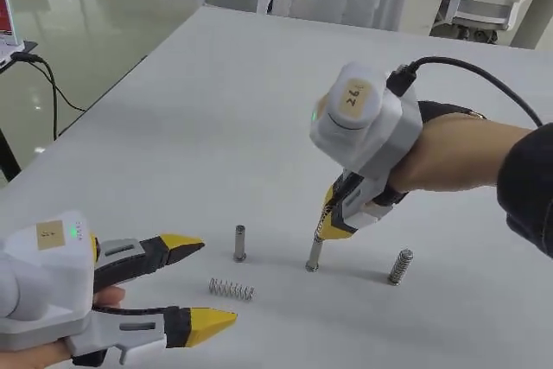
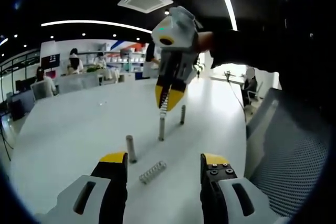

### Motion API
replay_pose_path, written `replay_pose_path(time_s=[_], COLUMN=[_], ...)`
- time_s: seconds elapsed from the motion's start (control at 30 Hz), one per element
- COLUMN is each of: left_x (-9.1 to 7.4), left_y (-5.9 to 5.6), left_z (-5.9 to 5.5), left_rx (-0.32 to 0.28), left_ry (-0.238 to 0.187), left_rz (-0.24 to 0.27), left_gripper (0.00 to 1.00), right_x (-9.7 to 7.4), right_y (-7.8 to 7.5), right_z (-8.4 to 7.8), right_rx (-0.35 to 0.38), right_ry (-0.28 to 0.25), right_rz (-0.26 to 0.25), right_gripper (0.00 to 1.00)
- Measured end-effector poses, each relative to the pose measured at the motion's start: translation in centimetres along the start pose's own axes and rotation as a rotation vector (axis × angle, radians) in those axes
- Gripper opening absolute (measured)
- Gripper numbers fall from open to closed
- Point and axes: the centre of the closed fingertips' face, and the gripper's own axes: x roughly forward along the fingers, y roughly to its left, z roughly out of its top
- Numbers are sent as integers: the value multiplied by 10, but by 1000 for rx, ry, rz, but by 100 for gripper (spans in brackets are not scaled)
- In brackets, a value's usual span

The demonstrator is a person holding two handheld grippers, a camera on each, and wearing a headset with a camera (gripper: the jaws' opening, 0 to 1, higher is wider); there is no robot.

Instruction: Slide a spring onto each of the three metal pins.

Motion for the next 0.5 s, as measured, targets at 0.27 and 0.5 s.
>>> replay_pose_path(time_s=[0.27,0.5], left_x=[-1,-3], left_y=[1,1], left_z=[-1,-1], left_rx=[-2,-3], left_ry=[2,4], left_rz=[4,7], left_gripper=[50,49], right_x=[4,10], right_y=[0,0], right_z=[-1,-4], right_rx=[2,-1], right_ry=[8,24], right_rz=[7,13], right_gripper=[8,8])
